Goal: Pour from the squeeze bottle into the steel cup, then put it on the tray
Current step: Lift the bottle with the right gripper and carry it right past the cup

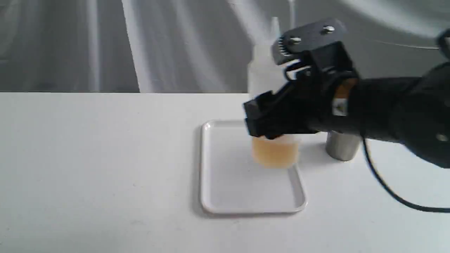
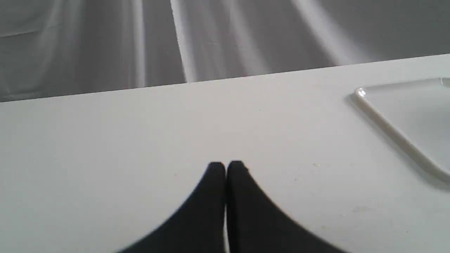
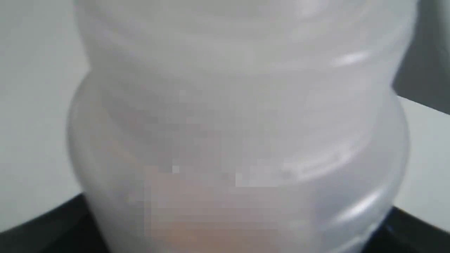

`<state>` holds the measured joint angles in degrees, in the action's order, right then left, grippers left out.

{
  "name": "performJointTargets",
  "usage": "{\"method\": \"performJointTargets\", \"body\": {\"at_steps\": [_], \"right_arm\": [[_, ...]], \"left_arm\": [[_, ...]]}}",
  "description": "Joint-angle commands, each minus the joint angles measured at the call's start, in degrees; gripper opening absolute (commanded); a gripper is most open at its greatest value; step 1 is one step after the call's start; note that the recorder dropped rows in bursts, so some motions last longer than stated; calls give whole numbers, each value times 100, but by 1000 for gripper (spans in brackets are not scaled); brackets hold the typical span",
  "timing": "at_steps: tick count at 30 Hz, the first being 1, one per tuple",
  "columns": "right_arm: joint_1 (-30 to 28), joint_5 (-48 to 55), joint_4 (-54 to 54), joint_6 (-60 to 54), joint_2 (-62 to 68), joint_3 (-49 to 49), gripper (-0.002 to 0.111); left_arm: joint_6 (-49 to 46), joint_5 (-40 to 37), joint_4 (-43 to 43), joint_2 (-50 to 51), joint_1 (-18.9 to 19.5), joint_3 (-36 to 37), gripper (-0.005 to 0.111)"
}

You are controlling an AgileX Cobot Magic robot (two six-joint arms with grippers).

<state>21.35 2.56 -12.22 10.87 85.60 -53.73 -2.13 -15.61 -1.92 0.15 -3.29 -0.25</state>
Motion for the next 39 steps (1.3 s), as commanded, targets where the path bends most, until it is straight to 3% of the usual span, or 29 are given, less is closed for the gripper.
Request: {"method": "performJointTargets", "body": {"at_steps": [1,6,16,28,39], "right_arm": [[-501,394,-372,209,-809,535,16],[-1276,1461,-916,449,-1587,839,16],[-2322,1818,-1389,504,-2173,1264,16],[-2478,2629,-1850,551,-1443,798,16],[-2478,2979,-3550,794,-758,21,16]], "left_arm": [[15,39,4,-15,-33,25,0],[29,39,4,-15,-33,25,0],[29,39,4,-15,-33,25,0],[8,39,4,-15,-33,25,0],[8,39,4,-15,-33,25,0]]}}
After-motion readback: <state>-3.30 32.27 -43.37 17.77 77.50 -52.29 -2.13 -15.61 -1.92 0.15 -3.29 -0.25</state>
